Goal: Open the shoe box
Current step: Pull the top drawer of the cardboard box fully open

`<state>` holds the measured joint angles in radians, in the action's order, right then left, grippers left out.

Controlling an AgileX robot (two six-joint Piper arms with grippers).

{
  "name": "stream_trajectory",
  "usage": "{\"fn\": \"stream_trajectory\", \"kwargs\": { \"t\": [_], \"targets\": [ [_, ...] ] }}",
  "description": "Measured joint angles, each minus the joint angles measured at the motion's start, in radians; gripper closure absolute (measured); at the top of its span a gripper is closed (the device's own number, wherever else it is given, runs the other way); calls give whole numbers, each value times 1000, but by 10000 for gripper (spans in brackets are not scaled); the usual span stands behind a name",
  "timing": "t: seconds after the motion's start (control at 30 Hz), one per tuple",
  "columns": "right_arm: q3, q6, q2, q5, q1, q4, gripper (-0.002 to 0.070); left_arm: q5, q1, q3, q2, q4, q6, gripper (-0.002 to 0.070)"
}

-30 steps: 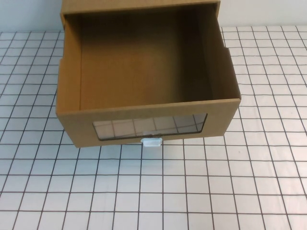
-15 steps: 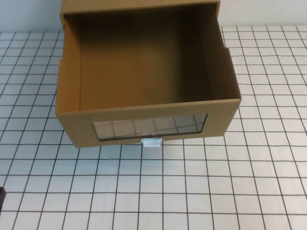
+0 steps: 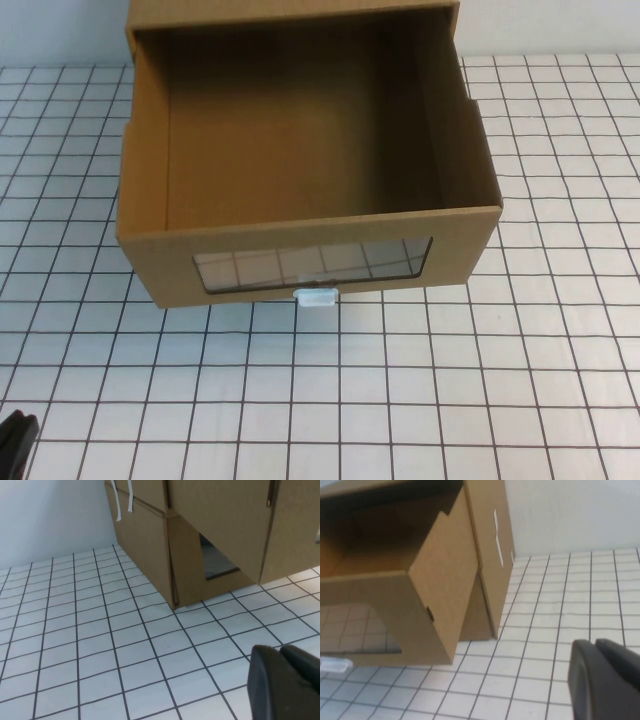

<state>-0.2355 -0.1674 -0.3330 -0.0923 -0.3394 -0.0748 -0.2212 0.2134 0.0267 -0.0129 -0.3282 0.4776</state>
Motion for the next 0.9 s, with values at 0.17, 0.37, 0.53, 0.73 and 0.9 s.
{"fn": "stream_trajectory", "kwargs": {
  "t": [0.17,0.37,0.53,0.73,0.9],
  "targets": [
    [0,0,0,-87,0,2,689,0,0,0,0,0,0,677],
    [0,2,0,-135,0,88,689,-2,0,0,0,0,0,677],
    [8,2,19,-122,26,215,689,-2,0,0,0,0,0,677],
    [118,2,157,-27,238,192,689,-2,0,0,0,0,0,677],
    [243,2,295,33,315,147,689,-2,0,0,0,0,0,677]
  ]
}}
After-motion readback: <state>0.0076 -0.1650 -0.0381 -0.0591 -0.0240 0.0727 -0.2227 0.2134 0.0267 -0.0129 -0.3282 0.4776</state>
